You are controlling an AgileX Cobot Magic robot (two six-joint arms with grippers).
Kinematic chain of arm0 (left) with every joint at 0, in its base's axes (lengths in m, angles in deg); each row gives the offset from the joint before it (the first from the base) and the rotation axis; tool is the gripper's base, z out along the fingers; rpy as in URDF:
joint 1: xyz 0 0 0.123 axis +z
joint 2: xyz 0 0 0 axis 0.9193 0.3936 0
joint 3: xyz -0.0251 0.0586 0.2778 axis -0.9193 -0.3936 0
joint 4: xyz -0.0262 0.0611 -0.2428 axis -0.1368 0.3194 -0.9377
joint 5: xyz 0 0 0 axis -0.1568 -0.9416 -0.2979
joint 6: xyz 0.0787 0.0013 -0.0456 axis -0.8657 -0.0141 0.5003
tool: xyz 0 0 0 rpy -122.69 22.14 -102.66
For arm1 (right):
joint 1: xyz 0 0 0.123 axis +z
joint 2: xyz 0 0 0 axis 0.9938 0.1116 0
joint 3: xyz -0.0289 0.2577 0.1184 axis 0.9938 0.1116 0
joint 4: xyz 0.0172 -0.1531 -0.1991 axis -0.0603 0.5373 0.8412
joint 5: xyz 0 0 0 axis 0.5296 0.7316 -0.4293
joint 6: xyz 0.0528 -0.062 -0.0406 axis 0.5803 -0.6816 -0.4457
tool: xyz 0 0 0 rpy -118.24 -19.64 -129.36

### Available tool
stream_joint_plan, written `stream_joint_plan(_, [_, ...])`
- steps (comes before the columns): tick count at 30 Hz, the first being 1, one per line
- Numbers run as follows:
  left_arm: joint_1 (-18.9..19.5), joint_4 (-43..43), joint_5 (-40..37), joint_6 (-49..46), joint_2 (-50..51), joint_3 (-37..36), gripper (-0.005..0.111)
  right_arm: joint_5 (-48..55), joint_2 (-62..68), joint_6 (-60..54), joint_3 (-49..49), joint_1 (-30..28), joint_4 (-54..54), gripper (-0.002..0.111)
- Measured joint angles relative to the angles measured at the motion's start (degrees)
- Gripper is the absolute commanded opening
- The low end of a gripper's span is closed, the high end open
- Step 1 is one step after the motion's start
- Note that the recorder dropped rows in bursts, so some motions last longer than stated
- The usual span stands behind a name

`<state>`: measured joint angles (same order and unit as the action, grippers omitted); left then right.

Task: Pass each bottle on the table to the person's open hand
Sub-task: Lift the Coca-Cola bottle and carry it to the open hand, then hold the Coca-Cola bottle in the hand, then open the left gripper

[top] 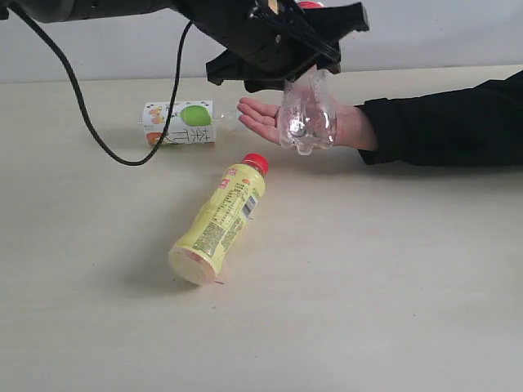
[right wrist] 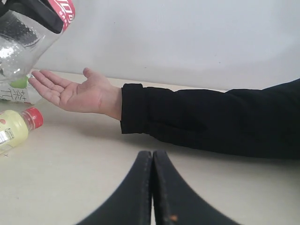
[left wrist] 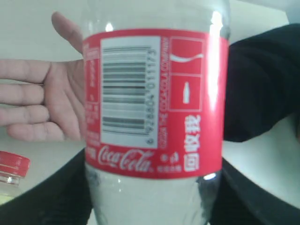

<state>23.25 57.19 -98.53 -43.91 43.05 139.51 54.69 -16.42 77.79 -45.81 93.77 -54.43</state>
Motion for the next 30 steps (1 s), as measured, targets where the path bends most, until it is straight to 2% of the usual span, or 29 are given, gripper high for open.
stream_joint_plan(5, [4.49,-10.39,0.62,-0.48,1.35,0.00,0.000,0.00,0.00,0.00,0.00,0.00,0.00,0.000])
stream_joint_plan(7, [5.71,-16.22,0.74,-3.50,2.12,0.00,0.000,0.00,0.00,0.00,0.00,0.00,0.00,0.000])
stream_joint_plan(12, [5.99,-27.82,4.04,-11.39,4.96,0.00,0.000,0.00,0.00,0.00,0.00,0.00,0.00,0.000])
stream_joint_plan(19, [6.77,-30.06,10.20,-12.79,8.36,0.00,0.000,0.00,0.00,0.00,0.00,0.00,0.00,0.000])
stream_joint_plan(30, [7.97,-30.38,11.89,-12.89,12.58,0.00,0.000,0.00,0.00,0.00,0.00,0.00,0.00,0.000])
